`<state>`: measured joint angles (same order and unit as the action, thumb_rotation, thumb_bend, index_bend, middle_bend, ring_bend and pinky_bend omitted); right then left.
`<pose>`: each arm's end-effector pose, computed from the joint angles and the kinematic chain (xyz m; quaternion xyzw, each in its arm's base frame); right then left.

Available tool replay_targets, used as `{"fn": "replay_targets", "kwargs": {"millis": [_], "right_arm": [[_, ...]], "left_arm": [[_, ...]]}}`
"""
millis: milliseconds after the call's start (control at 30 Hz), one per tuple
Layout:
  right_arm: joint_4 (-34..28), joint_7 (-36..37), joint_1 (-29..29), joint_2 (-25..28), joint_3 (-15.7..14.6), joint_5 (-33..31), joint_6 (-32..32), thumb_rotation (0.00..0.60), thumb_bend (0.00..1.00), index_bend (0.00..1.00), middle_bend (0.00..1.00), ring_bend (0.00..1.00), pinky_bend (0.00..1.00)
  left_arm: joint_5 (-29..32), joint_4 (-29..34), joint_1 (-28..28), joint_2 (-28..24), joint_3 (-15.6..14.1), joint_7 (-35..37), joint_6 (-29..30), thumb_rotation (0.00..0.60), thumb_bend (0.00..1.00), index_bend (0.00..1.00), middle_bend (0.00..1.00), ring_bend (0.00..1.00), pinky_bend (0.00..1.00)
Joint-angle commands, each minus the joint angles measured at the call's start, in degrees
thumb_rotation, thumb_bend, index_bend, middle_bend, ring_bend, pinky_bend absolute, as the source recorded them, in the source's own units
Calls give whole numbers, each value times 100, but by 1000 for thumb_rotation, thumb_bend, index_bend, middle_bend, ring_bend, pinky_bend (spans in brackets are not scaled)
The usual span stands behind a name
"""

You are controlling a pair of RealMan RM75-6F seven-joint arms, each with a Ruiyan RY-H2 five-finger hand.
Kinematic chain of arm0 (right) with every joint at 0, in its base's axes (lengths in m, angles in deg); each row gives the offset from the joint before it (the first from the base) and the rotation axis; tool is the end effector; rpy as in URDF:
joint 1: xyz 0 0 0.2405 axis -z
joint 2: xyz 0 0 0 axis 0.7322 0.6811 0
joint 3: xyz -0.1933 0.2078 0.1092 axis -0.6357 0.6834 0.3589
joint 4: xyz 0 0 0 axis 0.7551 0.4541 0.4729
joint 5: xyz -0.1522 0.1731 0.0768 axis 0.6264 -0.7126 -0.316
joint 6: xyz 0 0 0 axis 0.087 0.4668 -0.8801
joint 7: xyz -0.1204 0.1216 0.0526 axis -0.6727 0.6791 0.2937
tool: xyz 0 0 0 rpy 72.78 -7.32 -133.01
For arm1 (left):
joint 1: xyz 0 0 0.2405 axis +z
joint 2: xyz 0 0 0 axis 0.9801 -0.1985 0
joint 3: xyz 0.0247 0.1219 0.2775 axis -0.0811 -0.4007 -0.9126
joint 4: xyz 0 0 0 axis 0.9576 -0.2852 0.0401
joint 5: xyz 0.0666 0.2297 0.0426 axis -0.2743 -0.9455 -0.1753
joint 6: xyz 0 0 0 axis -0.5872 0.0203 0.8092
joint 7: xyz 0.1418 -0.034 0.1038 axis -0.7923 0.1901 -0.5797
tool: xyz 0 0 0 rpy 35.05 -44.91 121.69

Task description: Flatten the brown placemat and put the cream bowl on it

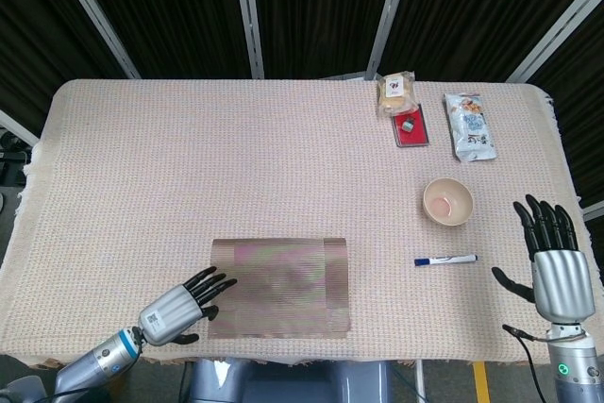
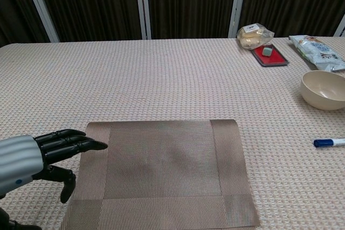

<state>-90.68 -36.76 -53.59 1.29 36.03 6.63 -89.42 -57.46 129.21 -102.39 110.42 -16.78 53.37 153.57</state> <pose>-0.3278 -0.2394 0.1529 0.5749 -0.3110 0.4528 0.6065 -0.2756 0.2217 -0.0695 -0.8602 -0.2393 -0.3820 0.2387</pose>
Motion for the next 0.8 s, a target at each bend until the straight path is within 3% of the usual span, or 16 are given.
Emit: {"fn": "replay_targets", "kwargs": {"millis": [33, 467, 800], "right_arm": [[10, 18, 3, 4, 12, -12, 16, 600, 0, 1, 0, 0, 0], [69, 158, 36, 43, 82, -72, 47, 600, 0, 4, 0, 0, 0], [65, 222, 52, 64, 103, -44, 67, 600, 0, 7, 0, 0, 0]], "left_arm": [[63, 31, -69, 83, 44, -41, -77, 600, 0, 503, 0, 0, 0], [286, 18, -258, 379, -11, -243, -489, 600, 0, 476, 0, 0, 0], [397, -119, -292, 538, -52, -291, -424, 600, 18, 470, 0, 0, 0]]}}
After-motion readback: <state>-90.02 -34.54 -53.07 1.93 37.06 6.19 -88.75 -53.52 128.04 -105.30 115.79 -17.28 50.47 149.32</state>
